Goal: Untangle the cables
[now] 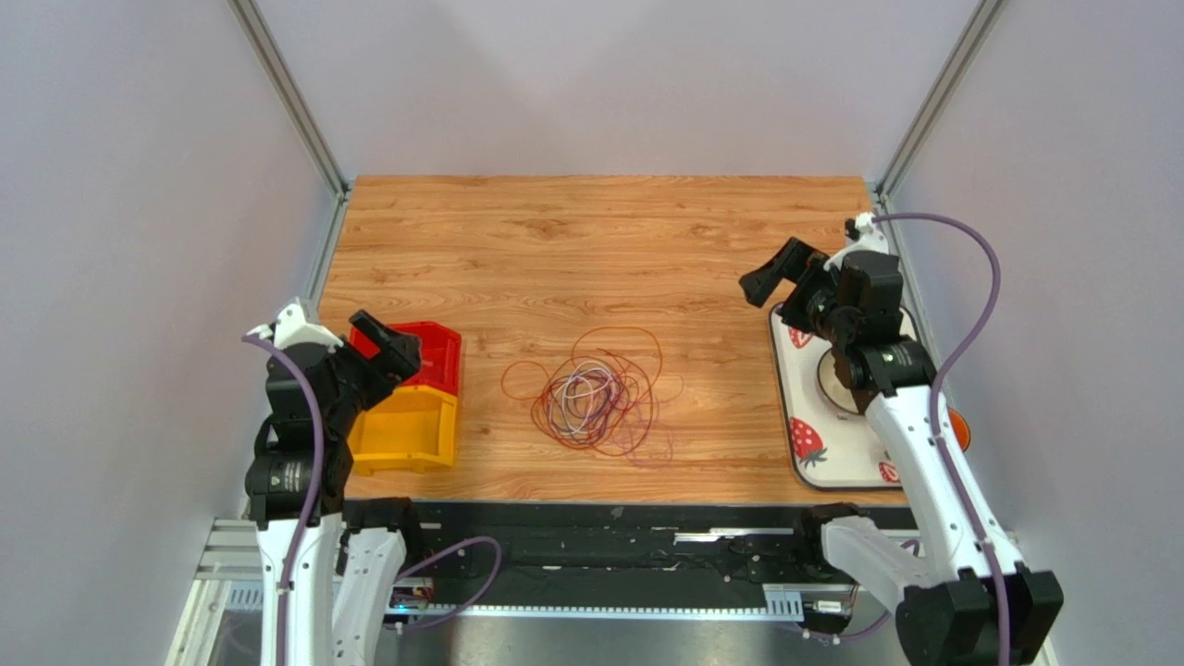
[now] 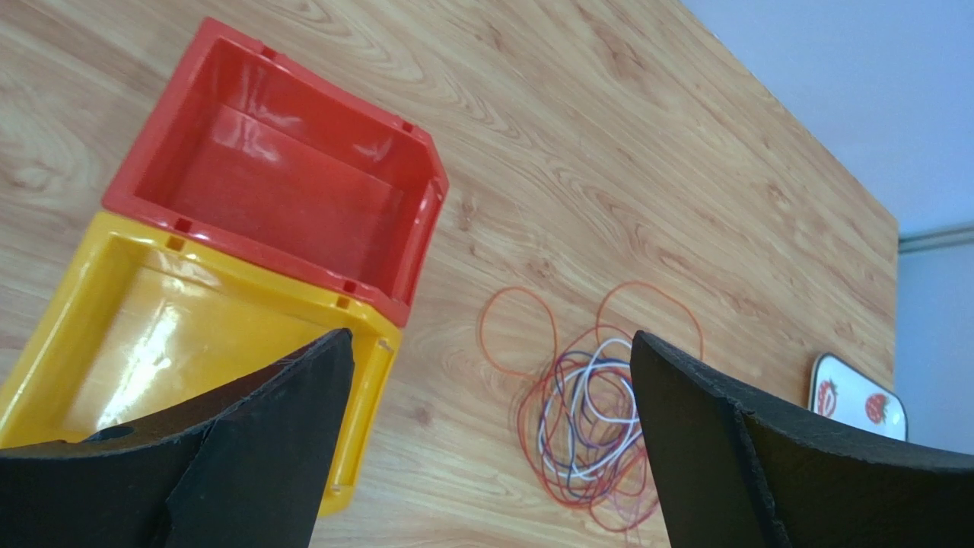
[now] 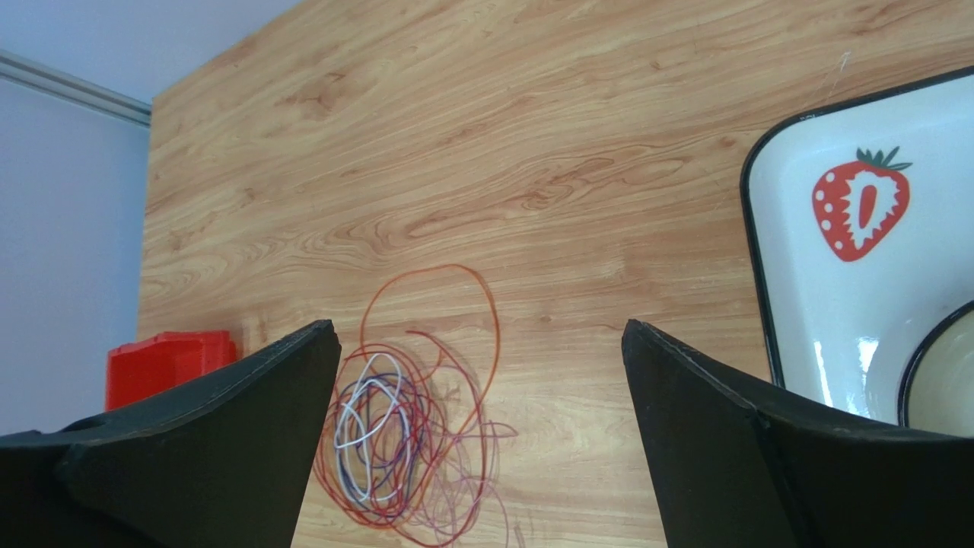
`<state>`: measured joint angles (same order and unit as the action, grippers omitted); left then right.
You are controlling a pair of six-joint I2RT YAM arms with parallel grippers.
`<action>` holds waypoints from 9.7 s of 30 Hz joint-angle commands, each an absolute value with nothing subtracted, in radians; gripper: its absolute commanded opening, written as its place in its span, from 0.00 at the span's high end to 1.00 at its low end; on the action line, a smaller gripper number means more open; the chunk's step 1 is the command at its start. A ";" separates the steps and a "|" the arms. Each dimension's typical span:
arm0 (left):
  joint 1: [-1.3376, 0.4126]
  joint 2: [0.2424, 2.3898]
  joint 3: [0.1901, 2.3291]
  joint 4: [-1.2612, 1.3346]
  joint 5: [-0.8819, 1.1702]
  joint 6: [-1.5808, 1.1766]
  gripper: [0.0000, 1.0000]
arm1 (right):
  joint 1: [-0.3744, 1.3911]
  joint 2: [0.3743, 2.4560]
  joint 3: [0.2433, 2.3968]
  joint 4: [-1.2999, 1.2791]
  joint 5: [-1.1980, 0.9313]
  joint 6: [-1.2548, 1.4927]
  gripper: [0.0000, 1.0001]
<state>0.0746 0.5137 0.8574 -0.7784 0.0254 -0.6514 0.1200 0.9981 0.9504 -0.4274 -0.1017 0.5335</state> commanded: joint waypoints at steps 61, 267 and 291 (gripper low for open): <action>-0.940 1.729 1.215 -0.621 -0.318 -0.687 0.56 | 0.571 1.201 0.818 -0.497 -0.086 0.503 0.11; -1.101 1.620 0.989 -0.554 -0.376 -0.586 0.32 | 0.601 1.357 0.742 -0.440 -0.066 0.551 0.17; -1.097 1.701 1.003 -0.506 -0.353 -0.518 0.45 | 0.611 1.391 0.732 -0.417 -0.063 0.548 0.17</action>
<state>-1.0950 1.7134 1.0092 -0.4858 -0.3553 -0.4911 0.6022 1.3880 0.7208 -0.4511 -0.0620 0.5491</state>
